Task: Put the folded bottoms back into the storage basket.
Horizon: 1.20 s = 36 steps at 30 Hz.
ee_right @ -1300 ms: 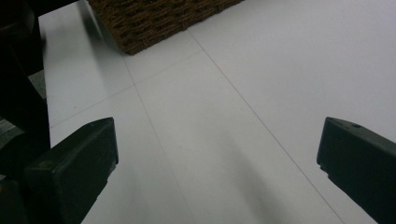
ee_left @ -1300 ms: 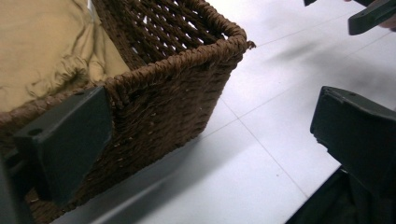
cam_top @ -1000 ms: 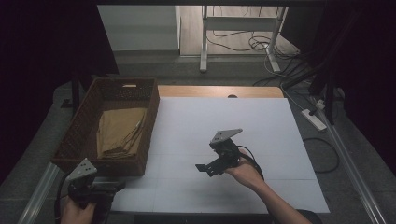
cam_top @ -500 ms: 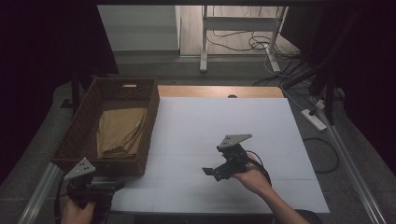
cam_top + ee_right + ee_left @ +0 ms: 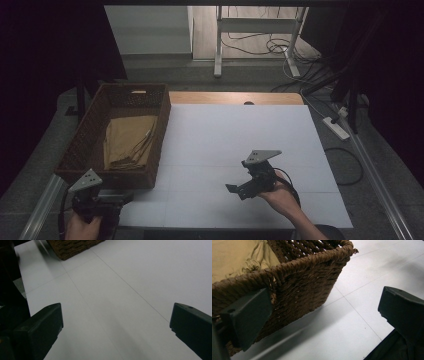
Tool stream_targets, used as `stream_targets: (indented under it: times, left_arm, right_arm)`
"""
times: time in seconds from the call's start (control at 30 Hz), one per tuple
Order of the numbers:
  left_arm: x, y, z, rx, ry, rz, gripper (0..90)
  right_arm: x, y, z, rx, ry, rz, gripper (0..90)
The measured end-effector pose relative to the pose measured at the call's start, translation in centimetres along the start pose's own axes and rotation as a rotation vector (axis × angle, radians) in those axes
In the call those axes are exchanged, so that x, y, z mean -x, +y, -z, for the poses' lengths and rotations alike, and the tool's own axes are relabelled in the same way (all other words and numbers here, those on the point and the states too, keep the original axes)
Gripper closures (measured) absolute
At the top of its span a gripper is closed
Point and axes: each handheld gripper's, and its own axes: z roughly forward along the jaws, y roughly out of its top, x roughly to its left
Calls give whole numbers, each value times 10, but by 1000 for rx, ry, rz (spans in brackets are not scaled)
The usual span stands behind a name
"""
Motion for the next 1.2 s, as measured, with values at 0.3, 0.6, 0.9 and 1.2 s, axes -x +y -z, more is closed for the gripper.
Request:
stream_targets:
  times: [0.3, 0.6, 0.9, 1.2]
  left_arm:
    - [-1, 0, 0, -1, -3, 1, 0]
    - [-1, 0, 0, -2, -4, 3, 0]
    - [-1, 0, -1, -5, -3, 3, 0]
    - [-1, 0, -1, -7, -3, 3, 1]
  right_arm:
    - [4, -16, 17, 4, -43, -29, 0]
    - [6, -29, 32, 6, -76, -50, 0]
    - [8, -38, 47, 22, -109, -70, 0]
    - [11, -48, 59, 33, -133, -101, 0]
